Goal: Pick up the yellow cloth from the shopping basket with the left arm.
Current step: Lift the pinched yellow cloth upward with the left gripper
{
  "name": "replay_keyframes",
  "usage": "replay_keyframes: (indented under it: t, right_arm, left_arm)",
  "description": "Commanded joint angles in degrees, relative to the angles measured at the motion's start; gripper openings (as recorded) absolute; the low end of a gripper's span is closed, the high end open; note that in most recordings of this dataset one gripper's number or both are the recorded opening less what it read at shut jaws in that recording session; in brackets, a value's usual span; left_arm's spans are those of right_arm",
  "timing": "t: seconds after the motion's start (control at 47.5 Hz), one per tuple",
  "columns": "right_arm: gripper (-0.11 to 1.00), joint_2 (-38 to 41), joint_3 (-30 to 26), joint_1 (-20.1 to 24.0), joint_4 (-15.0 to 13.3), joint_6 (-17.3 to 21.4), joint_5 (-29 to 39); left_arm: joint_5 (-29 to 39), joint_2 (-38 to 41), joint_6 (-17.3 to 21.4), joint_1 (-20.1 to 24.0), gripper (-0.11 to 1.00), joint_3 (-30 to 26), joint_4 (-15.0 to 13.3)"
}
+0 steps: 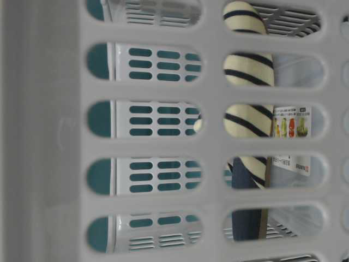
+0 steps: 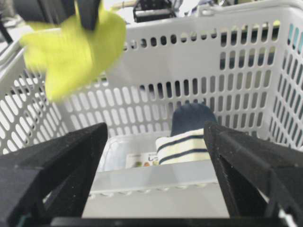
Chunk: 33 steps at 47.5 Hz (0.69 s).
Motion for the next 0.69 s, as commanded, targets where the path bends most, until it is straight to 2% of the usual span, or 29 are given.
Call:
replay_keyframes:
  t: [0.0,0.105,0.337,0.673]
  right_arm:
    - [0.78,0.2,-0.5,-0.4,0.2,0.1,-0.3]
    - [0.78,0.0,-0.4,-0.5,0.2,0.1,-0.5]
    - [0.78,-0.4,0.1,-0.5,0.2,0.1,-0.5]
    - [0.78,-1.1,0.5,-0.5,0.2,0.1,-0.8]
  left_arm:
    - [5.9,1.0,-0.1,0.7,0.13,-6.6,0.3]
    - [6.7,2.1,0.0,1.5,0.13,-8.3,0.3]
    - [6.7,2.2,0.0,3.0,0.13,-7.9,0.3]
    - [5.2,-1.0,0.0,4.3,0.13,-1.9,0.3]
